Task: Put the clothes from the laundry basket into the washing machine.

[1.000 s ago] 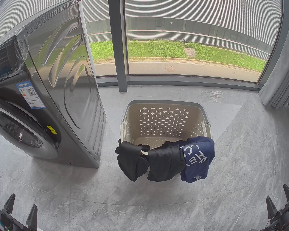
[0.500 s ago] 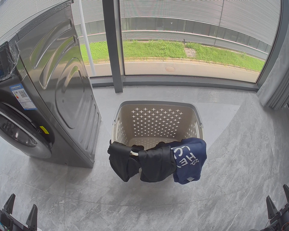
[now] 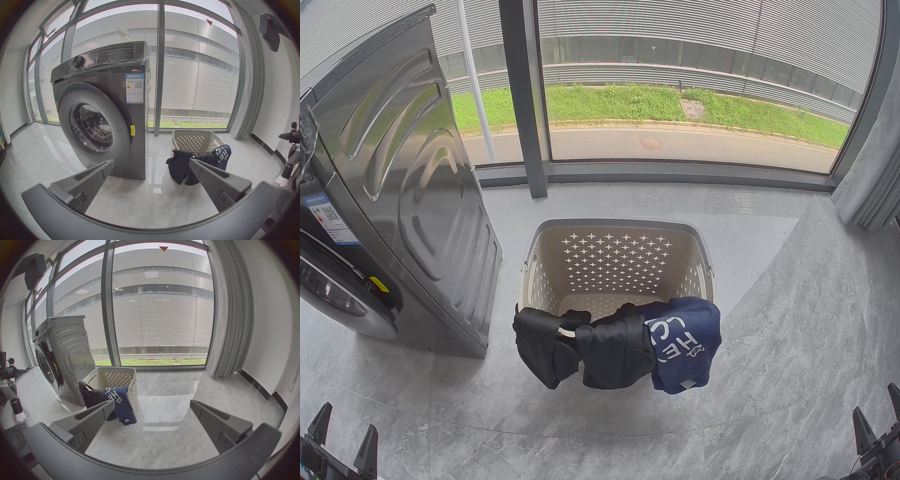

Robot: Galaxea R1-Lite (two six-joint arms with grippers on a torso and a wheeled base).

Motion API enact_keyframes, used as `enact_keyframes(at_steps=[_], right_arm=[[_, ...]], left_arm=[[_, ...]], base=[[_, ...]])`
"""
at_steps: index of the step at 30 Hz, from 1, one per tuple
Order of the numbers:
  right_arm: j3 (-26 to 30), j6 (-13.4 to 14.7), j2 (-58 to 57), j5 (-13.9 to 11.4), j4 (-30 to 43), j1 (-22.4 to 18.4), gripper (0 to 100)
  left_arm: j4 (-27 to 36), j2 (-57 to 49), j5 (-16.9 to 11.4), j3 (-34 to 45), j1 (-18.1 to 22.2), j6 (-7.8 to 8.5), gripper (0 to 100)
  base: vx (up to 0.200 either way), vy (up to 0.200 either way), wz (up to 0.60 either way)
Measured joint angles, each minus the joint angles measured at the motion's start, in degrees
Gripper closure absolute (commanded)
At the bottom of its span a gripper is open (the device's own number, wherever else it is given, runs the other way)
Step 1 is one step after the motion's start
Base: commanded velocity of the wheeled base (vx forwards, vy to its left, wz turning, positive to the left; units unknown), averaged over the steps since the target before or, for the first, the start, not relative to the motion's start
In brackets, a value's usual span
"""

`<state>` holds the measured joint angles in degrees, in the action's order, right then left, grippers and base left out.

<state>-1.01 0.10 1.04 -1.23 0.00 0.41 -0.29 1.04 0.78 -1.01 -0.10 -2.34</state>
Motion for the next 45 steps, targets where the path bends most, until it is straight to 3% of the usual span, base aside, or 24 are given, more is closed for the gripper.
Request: enact_keyframes(at_steps=[4, 45], right_arm=[[0.00, 0.00, 0.00, 0.00, 0.00, 0.00, 0], [0.00, 0.00, 0.00, -0.02, 0.00, 0.00, 0]], left_arm=[[-0.02, 0.00, 0.00, 0.00, 0.00, -0.01, 0], [-0.02, 0.00, -0.02, 0.00, 0.00, 0.00, 0]], base=[[0.200, 0.000, 0.00], [0.010, 0.000, 0.00]])
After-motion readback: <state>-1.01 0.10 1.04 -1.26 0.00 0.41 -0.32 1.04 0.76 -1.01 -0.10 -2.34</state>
